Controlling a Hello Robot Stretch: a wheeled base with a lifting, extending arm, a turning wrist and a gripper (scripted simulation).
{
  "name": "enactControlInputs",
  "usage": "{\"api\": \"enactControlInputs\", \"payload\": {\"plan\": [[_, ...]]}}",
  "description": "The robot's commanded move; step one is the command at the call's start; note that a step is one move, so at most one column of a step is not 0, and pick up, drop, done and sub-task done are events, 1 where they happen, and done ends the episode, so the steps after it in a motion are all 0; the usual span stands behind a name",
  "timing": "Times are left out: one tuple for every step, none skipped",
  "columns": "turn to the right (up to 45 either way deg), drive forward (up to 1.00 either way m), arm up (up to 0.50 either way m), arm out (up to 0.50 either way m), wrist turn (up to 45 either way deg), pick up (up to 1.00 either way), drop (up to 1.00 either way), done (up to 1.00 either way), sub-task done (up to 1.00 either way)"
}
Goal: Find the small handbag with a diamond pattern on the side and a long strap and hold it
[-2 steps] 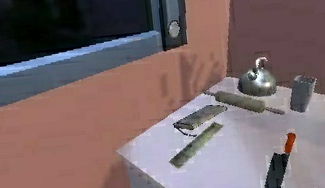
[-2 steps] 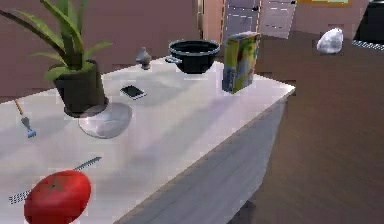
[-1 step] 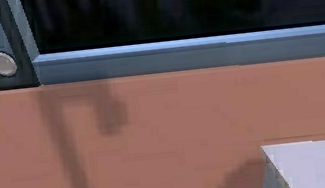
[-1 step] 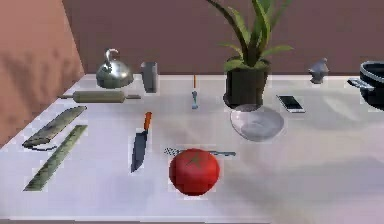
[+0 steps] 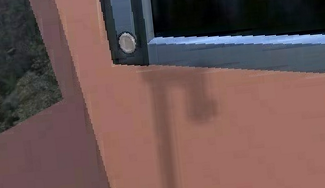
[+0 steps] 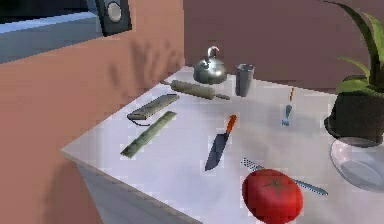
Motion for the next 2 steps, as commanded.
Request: {"api": "enactControlInputs", "payload": {"plan": [[0.0,0.0,0.5,0.0,0.0,0.0,0.0,0.0,0.0],[0.0,0.0,0.38,0.0,0.0,0.0,0.0,0.0,0.0]]}}
